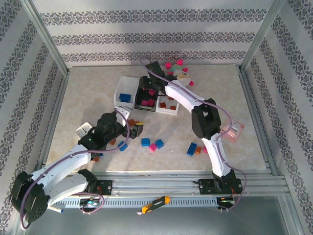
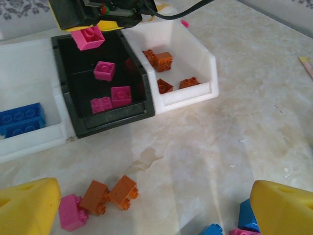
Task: Sort the legos into containers by color
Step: Place the lego in the container, then pick up the lego from the middle-left of the table.
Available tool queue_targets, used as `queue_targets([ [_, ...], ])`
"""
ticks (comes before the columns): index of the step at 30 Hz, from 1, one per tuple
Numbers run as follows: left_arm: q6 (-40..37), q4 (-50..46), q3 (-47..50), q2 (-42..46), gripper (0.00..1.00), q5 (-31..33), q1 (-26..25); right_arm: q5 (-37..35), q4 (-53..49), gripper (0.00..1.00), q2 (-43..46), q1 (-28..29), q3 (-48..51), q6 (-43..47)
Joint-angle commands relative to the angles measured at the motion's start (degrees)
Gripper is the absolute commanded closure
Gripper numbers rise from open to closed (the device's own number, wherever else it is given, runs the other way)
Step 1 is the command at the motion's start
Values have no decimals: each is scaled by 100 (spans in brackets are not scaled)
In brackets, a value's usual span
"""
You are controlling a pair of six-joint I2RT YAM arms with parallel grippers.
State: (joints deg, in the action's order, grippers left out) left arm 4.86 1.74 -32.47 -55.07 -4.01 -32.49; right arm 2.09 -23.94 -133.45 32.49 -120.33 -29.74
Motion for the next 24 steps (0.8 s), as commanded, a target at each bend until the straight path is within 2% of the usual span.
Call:
queue_targets([
  [1, 578, -690, -194, 163, 1, 473, 84, 105, -261, 43, -105, 3, -606, 125],
  [3, 1038, -1124, -345, 177, 1, 820, 90, 142, -268, 35, 18, 10, -571, 201],
  [6, 1347, -1696, -501, 152, 1, 1009, 110, 181, -180, 28, 458, 12, -120, 423],
  [11, 2459, -2651, -802, -8, 1, 1775, 127, 225, 250, 24, 1705, 11, 1530, 721],
  [15, 3697, -3994, -1413, -430, 1, 2189, 161, 197, 557, 22, 2848, 3, 3035, 745],
  [18, 4605, -4609, -1713, -734, 1, 2143, 181, 183, 661, 21, 3565, 2, 3964, 714],
  [24, 6847, -4730, -1484, -979, 2, 1432, 179, 194, 673, 20, 4567, 12, 5080, 886],
])
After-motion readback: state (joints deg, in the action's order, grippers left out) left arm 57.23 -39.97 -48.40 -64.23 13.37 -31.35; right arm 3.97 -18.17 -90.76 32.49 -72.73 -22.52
